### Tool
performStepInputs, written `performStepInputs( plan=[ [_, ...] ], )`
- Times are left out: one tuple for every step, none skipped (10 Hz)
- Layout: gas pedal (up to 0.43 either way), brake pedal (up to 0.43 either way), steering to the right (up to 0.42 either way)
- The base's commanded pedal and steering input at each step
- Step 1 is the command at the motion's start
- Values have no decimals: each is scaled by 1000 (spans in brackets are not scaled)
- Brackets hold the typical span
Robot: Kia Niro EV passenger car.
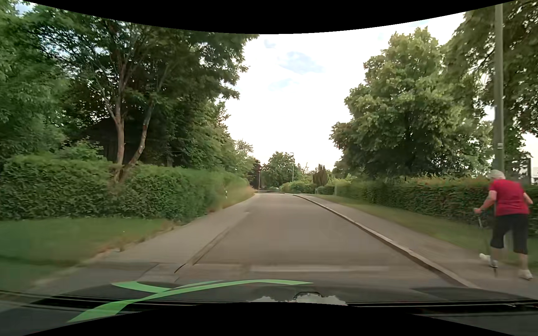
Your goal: Follow the waypoints while adhering to traffic rules and regulations
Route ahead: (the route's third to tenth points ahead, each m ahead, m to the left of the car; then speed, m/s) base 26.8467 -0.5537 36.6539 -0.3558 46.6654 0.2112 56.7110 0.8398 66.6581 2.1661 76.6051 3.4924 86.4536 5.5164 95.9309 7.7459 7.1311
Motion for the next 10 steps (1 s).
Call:
performStepInputs(
  plan=[
    [157, 0, 19],
    [157, 0, 20],
    [169, 0, 20],
    [169, 0, 19],
    [169, 0, 20],
    [177, 0, 20],
    [197, 0, 18],
    [189, 0, 13],
    [169, 0, 9],
    [169, 0, 7]
  ],
)
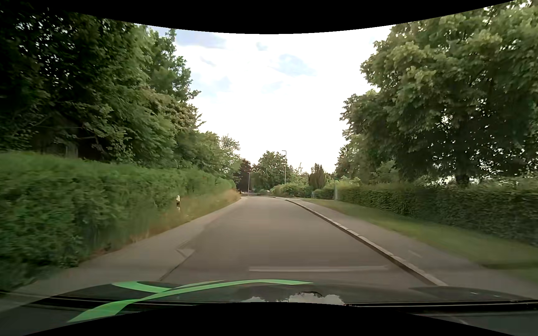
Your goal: Follow the waypoints while adhering to traffic rules and regulations
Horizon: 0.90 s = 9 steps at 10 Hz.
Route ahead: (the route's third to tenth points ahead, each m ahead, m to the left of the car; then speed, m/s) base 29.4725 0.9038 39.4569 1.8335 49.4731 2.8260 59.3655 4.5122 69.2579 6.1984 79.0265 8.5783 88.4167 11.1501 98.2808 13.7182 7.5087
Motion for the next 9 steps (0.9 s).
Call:
performStepInputs(
  plan=[
    [169, 0, 3],
    [169, 0, 0],
    [169, 0, -3],
    [169, 0, -4],
    [169, 0, -5],
    [169, 0, -5],
    [169, 0, -7],
    [169, 0, -8],
    [169, 0, -8]
  ],
)
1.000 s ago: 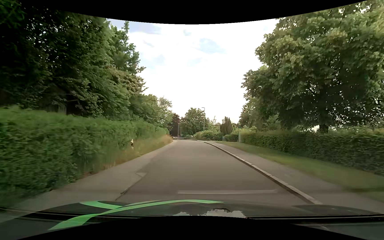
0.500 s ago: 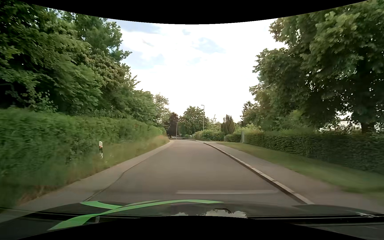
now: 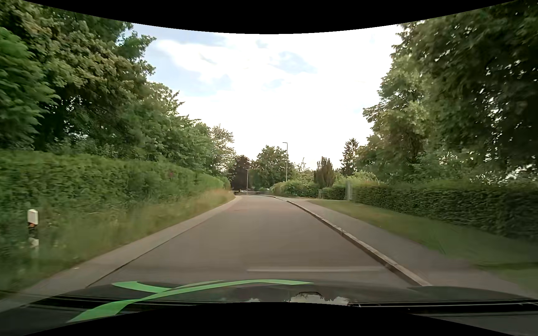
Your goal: Follow the waypoints while adhering to traffic rules and regulations
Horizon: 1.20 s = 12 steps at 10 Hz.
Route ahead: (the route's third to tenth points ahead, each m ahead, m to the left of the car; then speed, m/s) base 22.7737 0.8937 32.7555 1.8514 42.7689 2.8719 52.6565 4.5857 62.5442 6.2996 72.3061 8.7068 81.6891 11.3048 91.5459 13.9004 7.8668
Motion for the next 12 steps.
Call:
performStepInputs(
  plan=[
    [169, 0, -8],
    [169, 0, -8],
    [169, 0, -8],
    [169, 0, -10],
    [169, 0, -13],
    [157, 0, -16],
    [138, 0, -20],
    [118, 0, -23],
    [118, 0, -25],
    [118, 0, -25],
    [118, 0, -25],
    [118, 0, -25]
  ],
)
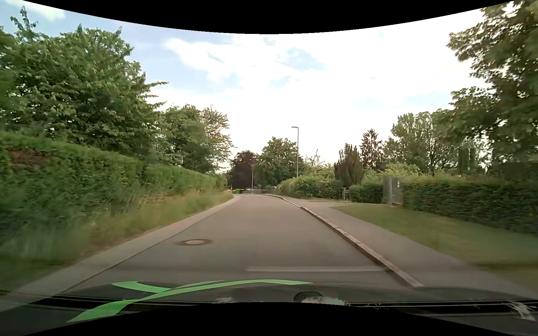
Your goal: Follow the waypoints while adhering to traffic rules and regulations
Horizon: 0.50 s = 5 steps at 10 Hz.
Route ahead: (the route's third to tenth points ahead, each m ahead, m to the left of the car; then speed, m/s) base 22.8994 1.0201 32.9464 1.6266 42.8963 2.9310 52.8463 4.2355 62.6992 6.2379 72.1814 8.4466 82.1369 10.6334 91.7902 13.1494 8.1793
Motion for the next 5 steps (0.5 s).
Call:
performStepInputs(
  plan=[
    [118, 0, -25],
    [118, 0, -25],
    [118, 0, -24],
    [118, 0, -23],
    [118, 0, -23]
  ],
)
